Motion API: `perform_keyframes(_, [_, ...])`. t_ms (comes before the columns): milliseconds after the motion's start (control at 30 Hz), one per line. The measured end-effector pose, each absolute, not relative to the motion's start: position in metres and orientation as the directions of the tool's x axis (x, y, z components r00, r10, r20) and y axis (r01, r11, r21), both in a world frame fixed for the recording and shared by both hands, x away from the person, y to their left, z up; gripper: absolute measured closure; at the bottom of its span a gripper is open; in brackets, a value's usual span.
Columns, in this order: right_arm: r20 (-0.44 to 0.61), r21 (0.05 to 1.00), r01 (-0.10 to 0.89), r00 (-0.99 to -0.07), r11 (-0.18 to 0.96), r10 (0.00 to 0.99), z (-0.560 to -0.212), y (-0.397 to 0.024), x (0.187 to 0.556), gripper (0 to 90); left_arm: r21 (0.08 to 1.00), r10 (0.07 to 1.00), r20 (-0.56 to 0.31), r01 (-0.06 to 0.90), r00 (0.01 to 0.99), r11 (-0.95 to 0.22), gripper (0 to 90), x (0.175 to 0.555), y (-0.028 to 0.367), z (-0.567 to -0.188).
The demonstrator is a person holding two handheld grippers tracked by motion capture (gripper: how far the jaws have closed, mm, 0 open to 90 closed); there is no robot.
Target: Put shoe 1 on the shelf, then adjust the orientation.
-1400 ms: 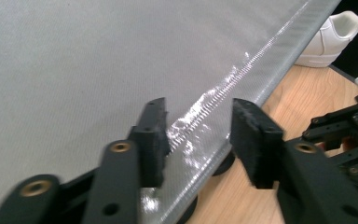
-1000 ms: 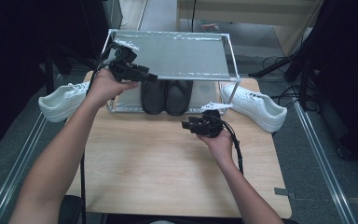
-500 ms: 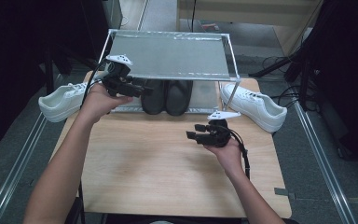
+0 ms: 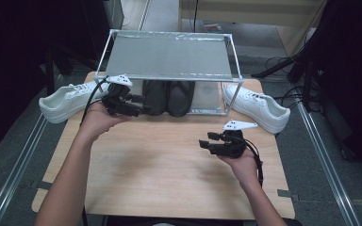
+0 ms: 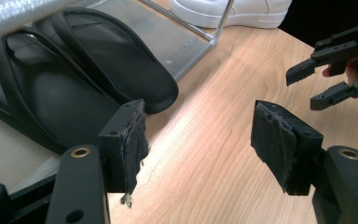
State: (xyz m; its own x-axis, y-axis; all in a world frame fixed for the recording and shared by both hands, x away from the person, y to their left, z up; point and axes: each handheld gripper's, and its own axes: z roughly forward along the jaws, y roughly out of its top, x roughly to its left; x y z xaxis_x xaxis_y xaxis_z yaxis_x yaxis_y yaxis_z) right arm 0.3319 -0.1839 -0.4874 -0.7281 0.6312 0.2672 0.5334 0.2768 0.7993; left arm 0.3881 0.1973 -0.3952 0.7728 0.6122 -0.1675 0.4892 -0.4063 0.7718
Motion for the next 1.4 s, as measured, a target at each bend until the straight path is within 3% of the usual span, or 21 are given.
perform_keyframes(1400, [0.267,0.791,0.530,-0.749,0.306,0.606,-0.492,-0.170,0.358,42.8,0.788,0.760,-0.193,0.560,0.620,-0.257,35.7,0.355,0.285,-0.428])
